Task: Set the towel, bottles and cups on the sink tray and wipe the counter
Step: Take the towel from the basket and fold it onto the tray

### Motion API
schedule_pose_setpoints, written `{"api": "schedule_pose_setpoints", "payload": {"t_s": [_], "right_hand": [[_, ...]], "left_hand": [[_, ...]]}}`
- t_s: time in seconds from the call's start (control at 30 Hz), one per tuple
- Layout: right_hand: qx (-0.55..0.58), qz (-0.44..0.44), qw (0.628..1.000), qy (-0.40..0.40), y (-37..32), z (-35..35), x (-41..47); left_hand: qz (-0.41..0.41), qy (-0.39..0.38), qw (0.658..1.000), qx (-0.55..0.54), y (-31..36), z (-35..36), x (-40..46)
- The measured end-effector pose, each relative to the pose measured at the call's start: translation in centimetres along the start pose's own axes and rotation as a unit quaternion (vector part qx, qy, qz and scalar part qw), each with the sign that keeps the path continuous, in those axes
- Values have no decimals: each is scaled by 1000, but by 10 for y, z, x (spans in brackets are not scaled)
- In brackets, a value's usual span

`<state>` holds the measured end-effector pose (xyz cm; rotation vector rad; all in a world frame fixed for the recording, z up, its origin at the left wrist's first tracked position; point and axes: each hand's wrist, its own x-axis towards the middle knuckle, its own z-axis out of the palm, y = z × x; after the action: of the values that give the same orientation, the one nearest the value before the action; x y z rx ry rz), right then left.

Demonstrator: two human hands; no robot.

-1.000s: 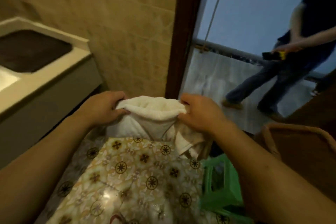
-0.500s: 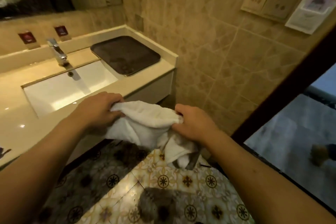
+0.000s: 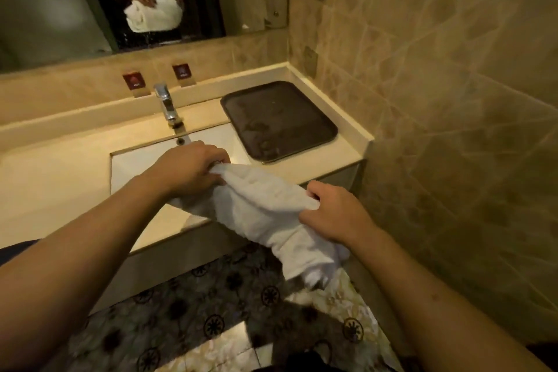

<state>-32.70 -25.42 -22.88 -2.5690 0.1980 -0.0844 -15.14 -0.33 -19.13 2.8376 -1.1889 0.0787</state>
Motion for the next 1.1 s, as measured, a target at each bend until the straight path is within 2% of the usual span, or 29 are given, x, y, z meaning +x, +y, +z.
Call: {"api": "schedule_pose_setpoints", "payload": {"t_s": [0.23, 0.4, 0.6, 0.9, 1.1], "right_hand": [[68, 16, 997, -20, 65, -31, 87], [125, 55, 990, -32, 87, -35, 132], [150, 97, 983, -49, 109, -39, 181], [185, 200, 961, -39, 145, -58, 275], [255, 274, 926, -39, 165, -46, 354]], "left_hand": [[9, 17, 997, 70, 14, -10, 102], [0, -24, 992, 127, 14, -10, 170], [10, -30, 991, 132, 3, 10, 249], [101, -13, 989, 103, -28, 49, 396], [164, -3, 983, 82, -53, 76, 495]]}}
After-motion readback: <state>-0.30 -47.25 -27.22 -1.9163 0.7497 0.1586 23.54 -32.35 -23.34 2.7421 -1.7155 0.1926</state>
